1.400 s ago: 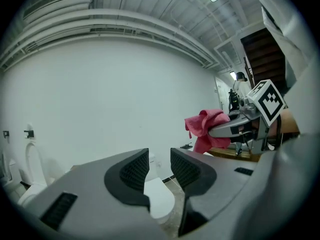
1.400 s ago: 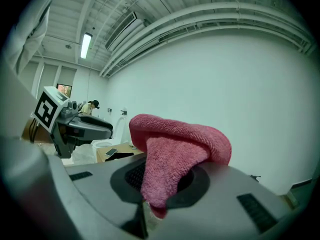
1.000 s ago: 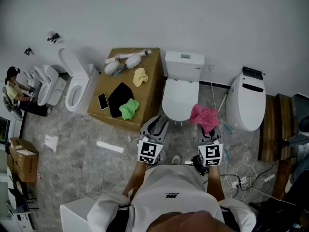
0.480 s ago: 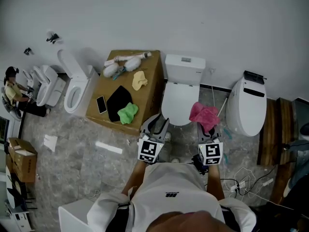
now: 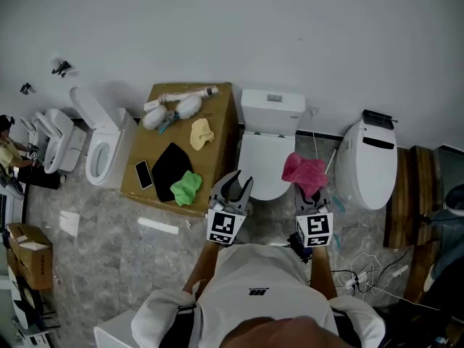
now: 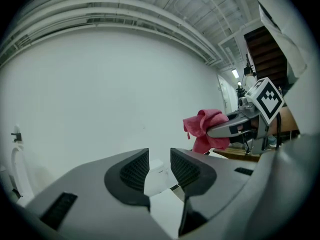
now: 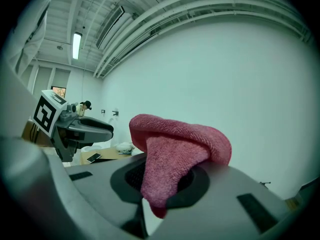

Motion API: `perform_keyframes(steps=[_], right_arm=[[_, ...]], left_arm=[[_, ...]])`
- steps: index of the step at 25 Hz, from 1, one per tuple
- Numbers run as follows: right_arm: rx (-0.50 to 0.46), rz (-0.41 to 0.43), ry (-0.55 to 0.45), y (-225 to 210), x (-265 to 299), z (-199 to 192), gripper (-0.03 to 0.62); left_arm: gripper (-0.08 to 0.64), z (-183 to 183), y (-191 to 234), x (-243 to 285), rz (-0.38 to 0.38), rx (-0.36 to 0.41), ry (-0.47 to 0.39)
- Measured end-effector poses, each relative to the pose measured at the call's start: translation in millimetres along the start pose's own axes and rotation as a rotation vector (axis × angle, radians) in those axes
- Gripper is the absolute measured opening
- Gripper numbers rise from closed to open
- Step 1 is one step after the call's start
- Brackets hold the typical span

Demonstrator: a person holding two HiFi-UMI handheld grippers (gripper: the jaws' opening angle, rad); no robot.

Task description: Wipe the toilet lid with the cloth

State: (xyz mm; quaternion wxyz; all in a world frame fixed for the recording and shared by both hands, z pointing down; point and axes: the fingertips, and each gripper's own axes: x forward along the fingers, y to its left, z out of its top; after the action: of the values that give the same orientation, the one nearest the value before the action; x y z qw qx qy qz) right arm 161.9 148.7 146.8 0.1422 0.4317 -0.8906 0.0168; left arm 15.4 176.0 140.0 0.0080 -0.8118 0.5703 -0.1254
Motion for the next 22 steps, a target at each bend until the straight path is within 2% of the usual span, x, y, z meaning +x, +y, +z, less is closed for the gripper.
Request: perform_keyframes(steps=[13, 22], right_arm=[[0.010, -0.066, 0.052, -24, 116, 25, 0.064], [0.011, -0.101, 0.095, -38, 179, 31, 0.064]], left_arm=[[0.141, -1, 95, 93, -0.077, -0.013, -0.002], [0.141, -6, 141, 151, -0.133, -0.039, -0.009]])
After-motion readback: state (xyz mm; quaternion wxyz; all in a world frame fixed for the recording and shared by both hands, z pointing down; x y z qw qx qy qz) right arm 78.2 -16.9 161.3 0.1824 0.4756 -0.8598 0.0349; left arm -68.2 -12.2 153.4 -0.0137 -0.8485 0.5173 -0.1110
